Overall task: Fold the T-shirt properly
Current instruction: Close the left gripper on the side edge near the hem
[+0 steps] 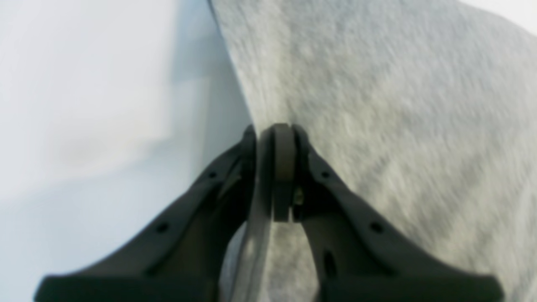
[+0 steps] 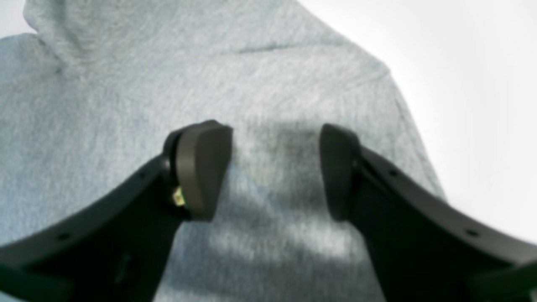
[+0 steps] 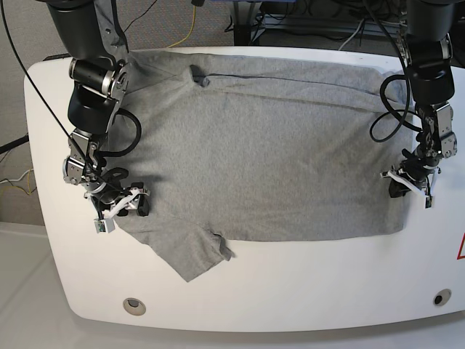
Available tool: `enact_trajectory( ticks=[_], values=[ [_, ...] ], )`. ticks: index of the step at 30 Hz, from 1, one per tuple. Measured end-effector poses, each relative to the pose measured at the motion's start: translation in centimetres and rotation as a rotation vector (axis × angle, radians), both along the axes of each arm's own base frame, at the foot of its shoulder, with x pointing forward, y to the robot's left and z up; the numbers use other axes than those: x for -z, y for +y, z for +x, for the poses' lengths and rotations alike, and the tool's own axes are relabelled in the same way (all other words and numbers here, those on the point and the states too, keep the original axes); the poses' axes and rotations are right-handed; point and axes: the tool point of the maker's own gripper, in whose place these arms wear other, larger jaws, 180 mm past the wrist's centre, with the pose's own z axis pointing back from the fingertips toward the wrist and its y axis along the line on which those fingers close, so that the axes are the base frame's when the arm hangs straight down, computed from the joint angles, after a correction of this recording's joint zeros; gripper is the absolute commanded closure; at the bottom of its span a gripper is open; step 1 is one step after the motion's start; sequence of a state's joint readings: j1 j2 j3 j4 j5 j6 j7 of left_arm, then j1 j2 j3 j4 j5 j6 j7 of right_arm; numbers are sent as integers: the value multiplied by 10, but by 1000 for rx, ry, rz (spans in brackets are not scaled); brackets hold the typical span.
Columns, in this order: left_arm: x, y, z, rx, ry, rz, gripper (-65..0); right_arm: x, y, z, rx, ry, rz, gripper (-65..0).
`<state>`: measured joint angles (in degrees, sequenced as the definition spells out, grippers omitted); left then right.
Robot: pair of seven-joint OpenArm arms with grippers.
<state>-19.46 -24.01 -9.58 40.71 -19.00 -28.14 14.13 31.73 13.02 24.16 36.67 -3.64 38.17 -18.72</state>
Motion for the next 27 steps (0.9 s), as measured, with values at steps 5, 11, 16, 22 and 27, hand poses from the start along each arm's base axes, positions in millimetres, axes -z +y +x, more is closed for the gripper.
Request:
enact_trajectory(
  ticks=[5, 11, 16, 22, 27],
  values=[
    [0, -3, -1, 15, -2, -8, -105, -1, -1, 2, 10, 0, -6, -372],
    [0, -2, -1, 10, -1, -10, -87, 0, -17, 11, 147, 0, -35, -374],
    [1, 0, -2, 3, -1, -7, -318, 2, -18, 11, 165, 1, -38, -374],
    [-1, 4, 0, -26, -4, -4, -430, 3, -22, 11, 179, 7, -46, -373],
    [-2, 7, 1, -37, 0, 0, -340, 4, -17, 11, 158, 5, -33, -372]
  ],
)
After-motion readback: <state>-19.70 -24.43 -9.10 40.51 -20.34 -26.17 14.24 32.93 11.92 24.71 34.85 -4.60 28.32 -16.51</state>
